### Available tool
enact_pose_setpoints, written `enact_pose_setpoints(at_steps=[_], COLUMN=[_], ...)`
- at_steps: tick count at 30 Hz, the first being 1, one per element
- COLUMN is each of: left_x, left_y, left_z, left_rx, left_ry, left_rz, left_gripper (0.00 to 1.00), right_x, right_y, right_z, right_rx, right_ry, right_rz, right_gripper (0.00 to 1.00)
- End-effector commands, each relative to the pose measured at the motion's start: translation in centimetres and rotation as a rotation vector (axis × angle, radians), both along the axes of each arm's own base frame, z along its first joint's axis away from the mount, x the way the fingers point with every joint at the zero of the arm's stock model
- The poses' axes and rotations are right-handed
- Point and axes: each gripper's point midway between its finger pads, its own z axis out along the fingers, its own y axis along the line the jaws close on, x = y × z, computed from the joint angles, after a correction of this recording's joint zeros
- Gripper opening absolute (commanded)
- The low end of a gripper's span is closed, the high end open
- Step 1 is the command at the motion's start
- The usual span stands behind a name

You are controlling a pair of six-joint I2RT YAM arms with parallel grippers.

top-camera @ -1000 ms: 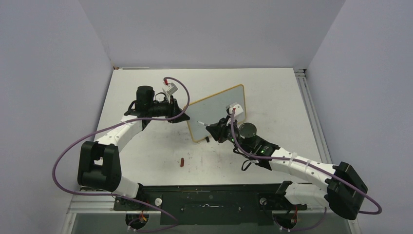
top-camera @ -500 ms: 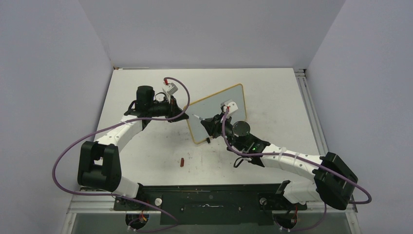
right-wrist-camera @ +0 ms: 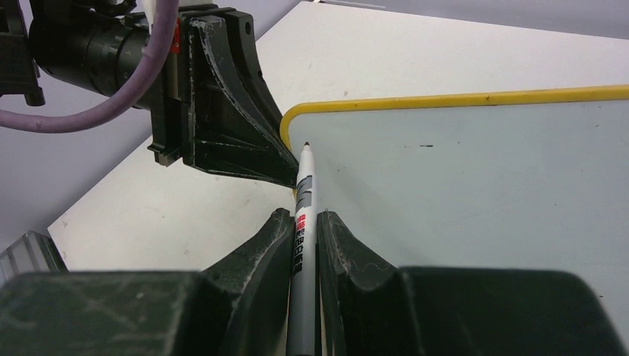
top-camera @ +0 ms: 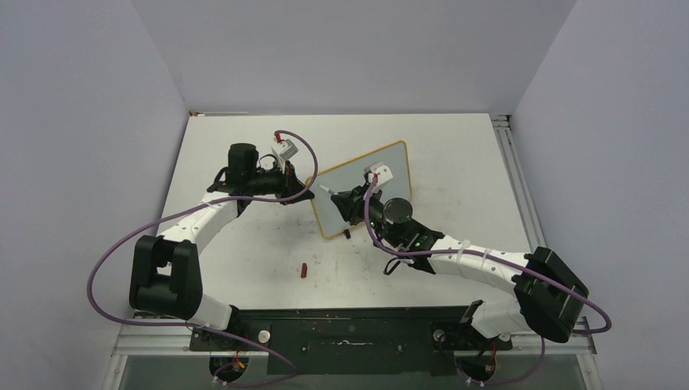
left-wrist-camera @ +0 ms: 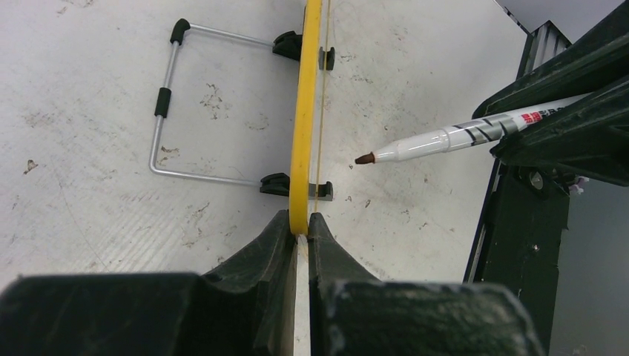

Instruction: Write a sentence on the whiteboard

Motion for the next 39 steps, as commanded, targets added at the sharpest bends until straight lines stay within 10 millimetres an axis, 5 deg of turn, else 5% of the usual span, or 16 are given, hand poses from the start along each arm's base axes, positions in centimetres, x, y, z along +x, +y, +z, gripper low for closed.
enact_pose_setpoints(at_steps=[1,22,33,39], left_x=[0.3,0.1,0.1,0.2], left_y=[-0.3,-0.4,-0.4,-0.4], left_z=[1.5,1.4,1.5,1.5], left_rx=[0.029,0.044,0.043,0.044], left_ry=[-0.072,-0.075,-0.078,-0.076], left_rz=[-0.014,-0.023,-0.023,-0.022], left_gripper=[0.00,0.00,0.00,0.00], right_x=[0.7,1.4,-0.5,-1.0], right_y=[1.2,1.2,0.6,0.5], right_z=[3.4,0.6,-3.7,-4.1], right_rx=[0.073,0.034,-0.021,-0.029], right_ry=[-0.079,-0.042,0.037,0.046], right_rz=[0.005,-0.029,-0.027,-0.024], right_gripper=[0.05,0.05,0.05,0.05])
